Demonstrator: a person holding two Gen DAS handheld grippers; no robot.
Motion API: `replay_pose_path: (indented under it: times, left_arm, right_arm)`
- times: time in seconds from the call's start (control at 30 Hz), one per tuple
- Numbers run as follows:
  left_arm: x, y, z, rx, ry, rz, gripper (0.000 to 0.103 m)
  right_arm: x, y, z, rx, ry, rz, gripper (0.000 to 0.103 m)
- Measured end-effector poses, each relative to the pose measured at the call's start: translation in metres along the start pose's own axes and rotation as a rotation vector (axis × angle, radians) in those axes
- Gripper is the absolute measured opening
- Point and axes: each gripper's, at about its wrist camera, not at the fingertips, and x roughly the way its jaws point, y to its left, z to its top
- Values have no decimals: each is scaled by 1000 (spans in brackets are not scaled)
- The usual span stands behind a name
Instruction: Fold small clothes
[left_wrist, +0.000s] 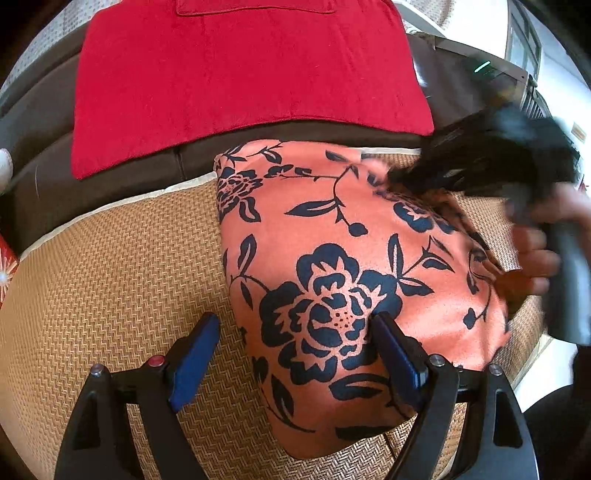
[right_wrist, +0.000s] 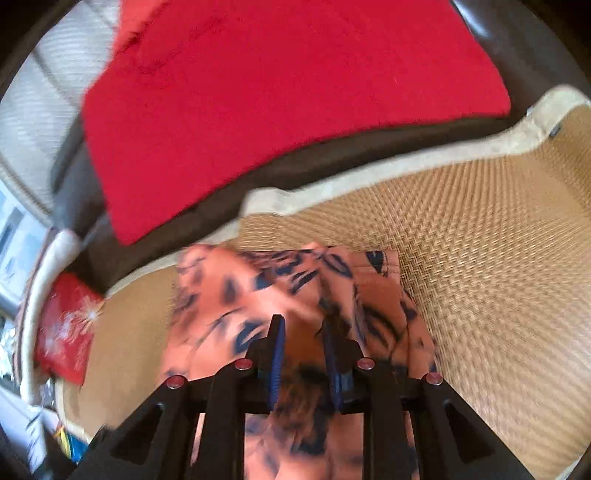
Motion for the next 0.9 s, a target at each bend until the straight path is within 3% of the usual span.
replay_pose_path:
  times: [0.13,0.23,0.3,0.43,0.57,0.63,0.67,0.73,0.9]
  left_arm:
    - [1,-3,3,19,-7,12,85]
    - [0,-4,5,17,-6,17,85]
    - [-6,-4,6,13,-13,22,85]
    - [-19,3,12,-6,-76,61,85]
    - [-21,20,19,-73,-123,143,85]
    - [-5,26,19,-83,-67,195,85]
    - [11,29,17,-87,-5,200,85]
    - [23,30,15,-105,37,184,85]
    - [20,26,17,-83,18,199,86]
  right_arm:
    - [19,-21,9,90,14,94,23]
    - [8,-20,12,83,0,95,23]
    - [-5,-9,11,50,-39,91,25]
    - [-22,24,14,-38,-104,193,25]
    - [-6,56,12,-99,-72,234,25]
    - [20,63,11,-90,-19,214,24]
    - [37,63,10,-78,29,195,25]
    - [63,61,10,-57,73,177,23]
    - [49,54,11,-22,41,218,23]
